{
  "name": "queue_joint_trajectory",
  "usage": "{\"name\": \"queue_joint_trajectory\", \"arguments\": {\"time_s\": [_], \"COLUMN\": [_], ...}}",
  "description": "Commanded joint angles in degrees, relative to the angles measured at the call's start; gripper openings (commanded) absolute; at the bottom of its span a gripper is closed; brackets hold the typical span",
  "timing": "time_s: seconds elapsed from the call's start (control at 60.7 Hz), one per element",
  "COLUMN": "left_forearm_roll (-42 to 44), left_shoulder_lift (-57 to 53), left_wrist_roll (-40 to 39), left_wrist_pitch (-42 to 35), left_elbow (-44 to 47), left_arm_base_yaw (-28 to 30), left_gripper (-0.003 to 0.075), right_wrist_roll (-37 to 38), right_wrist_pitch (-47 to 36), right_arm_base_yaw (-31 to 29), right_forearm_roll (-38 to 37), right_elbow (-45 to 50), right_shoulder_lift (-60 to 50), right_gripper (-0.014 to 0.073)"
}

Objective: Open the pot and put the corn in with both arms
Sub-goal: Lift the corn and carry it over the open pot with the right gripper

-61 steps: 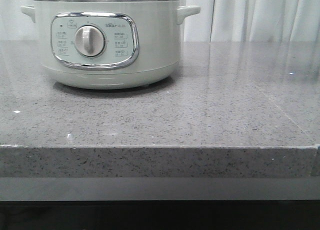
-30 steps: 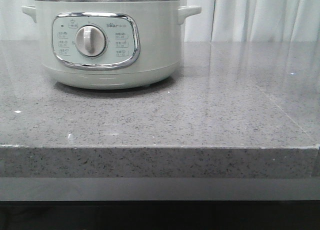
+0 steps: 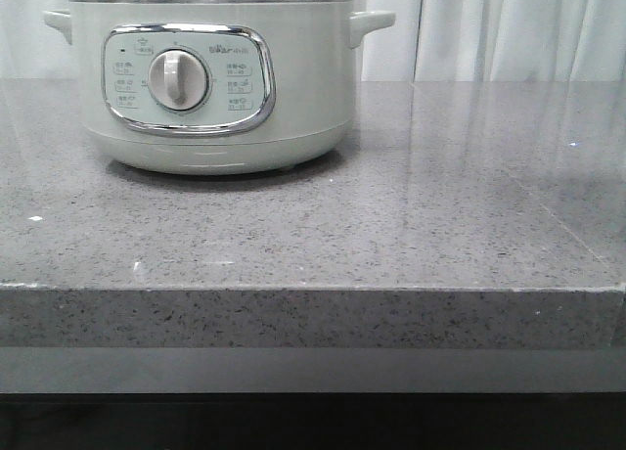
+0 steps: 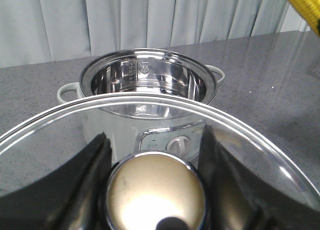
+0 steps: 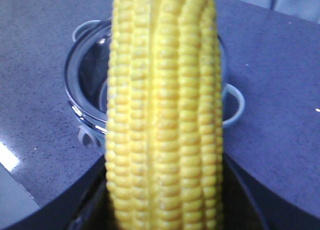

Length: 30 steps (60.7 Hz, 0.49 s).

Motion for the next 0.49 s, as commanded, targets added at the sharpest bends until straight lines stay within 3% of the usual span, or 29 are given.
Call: {"name": "queue_joint_trajectory", "arguments": {"time_s": [0.0,0.478], "left_forearm_roll": [-0.6,-0.6], "left_shoulder_lift": [-0.1,-0.1], "left_wrist_roll": [-0.2,-0.2], "left_wrist_pitch": [-8.5,-8.5], "left_elbow": [-2.1,-2.1], "left_arm_base_yaw": [0.0,0.0], "left_gripper": [0.0186,0.0186], "right_wrist_roll": [-0.8,-0.8], "right_wrist_pitch": [-4.4,3.6], "right_arm_base_yaw": [2.2,6.5], "right_forearm_roll": [1.7,-0.6], "right_elbow": [-5.1,-26.3], "right_shoulder_lift": [2.4,24.1], "right_gripper": [0.0339,0.0339]}}
